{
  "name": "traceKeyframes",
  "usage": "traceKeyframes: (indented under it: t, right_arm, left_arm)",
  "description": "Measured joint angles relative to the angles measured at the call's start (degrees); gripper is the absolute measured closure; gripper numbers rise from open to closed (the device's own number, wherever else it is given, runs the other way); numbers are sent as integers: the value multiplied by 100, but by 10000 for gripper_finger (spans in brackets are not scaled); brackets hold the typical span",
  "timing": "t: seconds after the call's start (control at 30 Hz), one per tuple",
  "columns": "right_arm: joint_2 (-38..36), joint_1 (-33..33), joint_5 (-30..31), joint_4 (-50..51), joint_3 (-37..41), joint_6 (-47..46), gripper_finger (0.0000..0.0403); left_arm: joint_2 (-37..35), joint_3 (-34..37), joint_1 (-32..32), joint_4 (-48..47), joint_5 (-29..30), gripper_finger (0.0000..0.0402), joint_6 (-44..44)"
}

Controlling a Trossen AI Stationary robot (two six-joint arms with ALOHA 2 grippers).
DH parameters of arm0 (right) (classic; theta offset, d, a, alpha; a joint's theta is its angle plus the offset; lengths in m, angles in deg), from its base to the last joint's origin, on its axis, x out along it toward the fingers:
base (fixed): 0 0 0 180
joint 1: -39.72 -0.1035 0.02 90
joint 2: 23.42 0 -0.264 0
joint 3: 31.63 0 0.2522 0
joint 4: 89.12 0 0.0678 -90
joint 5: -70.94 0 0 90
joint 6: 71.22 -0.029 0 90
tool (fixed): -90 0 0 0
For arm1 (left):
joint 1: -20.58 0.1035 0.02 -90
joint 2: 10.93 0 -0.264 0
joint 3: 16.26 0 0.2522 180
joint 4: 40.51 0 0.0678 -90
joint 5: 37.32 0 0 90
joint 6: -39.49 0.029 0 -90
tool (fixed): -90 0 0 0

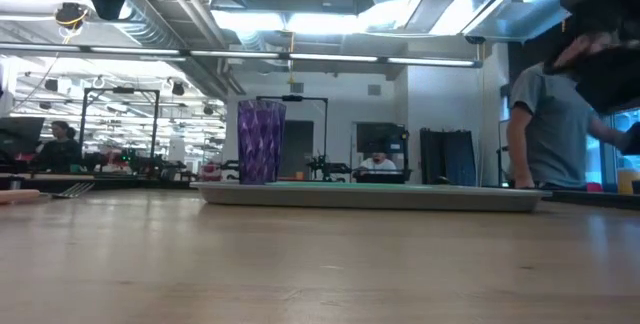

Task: Pick and place plate/cup/fork/spoon on tray
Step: Put the yellow spoon on the gray tray to the right of the green plate

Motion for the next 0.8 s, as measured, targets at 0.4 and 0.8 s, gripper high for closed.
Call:
traceKeyframes:
  t: [0.4,0.8]
  right_arm:
    - [-460,-214,-77,1055,-222,-1395,359]
    - [-1884,-212,-218,524,815,-2455,359]
  left_arm:
    - [-1,0,2,32,0,365,0]
    - [1,-1,2,175,0,365,0]
